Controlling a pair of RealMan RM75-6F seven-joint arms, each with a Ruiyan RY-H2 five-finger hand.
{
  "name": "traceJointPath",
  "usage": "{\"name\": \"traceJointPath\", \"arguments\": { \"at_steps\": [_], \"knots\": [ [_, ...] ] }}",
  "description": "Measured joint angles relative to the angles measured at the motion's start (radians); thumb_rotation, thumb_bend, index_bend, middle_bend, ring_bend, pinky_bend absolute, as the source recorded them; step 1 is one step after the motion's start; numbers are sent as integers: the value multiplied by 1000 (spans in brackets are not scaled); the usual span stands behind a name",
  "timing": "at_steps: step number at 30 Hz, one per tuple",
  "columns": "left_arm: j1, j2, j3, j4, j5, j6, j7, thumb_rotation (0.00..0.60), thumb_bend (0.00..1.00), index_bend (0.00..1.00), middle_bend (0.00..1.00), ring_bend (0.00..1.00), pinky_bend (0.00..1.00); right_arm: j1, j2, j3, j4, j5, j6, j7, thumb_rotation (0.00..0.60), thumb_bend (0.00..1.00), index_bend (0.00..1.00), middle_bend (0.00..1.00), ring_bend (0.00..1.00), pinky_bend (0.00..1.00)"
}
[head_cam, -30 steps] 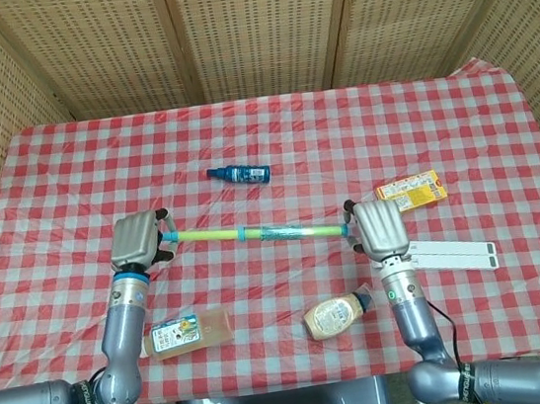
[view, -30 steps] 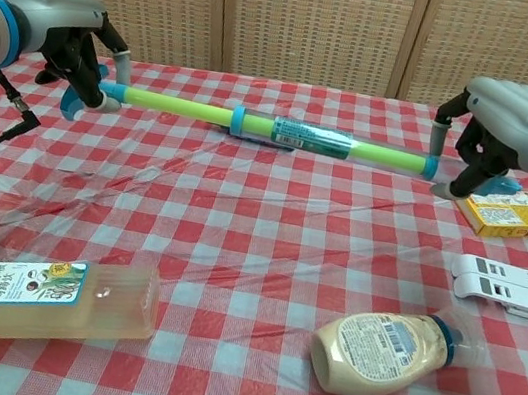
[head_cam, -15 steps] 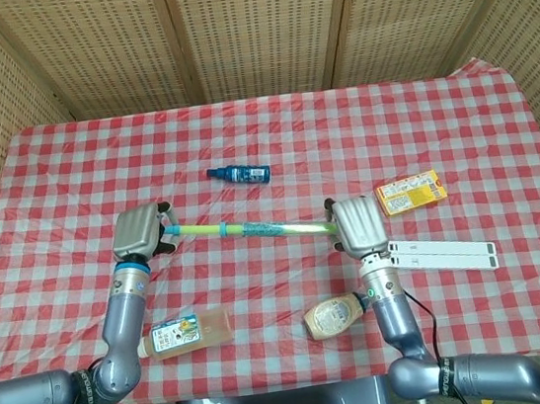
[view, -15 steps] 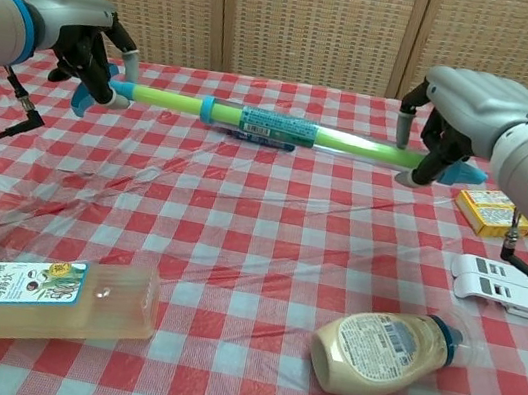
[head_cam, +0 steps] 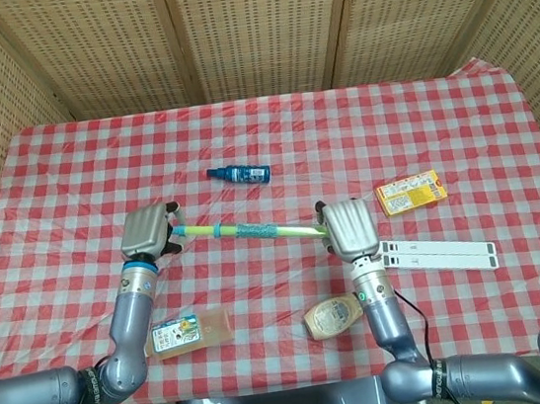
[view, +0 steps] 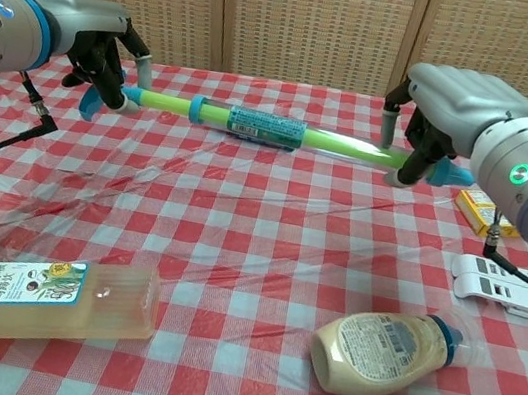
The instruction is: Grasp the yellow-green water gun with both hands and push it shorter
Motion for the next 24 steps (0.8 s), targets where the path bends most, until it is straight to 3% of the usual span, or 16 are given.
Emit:
{"name": "traceJointPath", "arguments": {
  "at_steps": [12, 14, 16, 17, 19, 21, 24],
  "knots": [
    [-6, -4, 8, 0, 2, -6, -12, 600, 687, 852, 950, 894, 786, 11, -9, -9, 7, 3, 8, -15, 600, 430, 648, 1000, 1000, 649],
    [-6, -3, 12, 1, 10, -5, -13, 600, 679, 835, 912, 876, 760, 10, -6, -9, 7, -1, 11, -14, 600, 429, 618, 1000, 999, 646],
    [-3, 1, 17, 3, 27, -4, -17, 600, 643, 700, 774, 777, 665, 8, -1, -13, 7, -11, 16, -13, 600, 413, 552, 962, 962, 592],
    [-1, 4, 21, 3, 37, -6, -20, 600, 624, 625, 704, 724, 621, 6, 2, -16, 7, -16, 19, -14, 600, 395, 498, 904, 908, 515],
    [6, 19, 33, -1, 57, -15, -26, 600, 550, 396, 464, 538, 464, 3, 9, -22, 2, -13, 22, -25, 600, 358, 392, 742, 772, 359],
    [12, 37, 42, -8, 63, -30, -30, 600, 482, 239, 277, 361, 319, 1, 15, -24, -6, 3, 23, -42, 600, 314, 260, 505, 577, 206],
    [21, 59, 55, -19, 70, -50, -37, 600, 437, 83, 108, 147, 183, -3, 24, -26, -25, 39, 24, -70, 600, 276, 152, 247, 309, 91]
  ]
}}
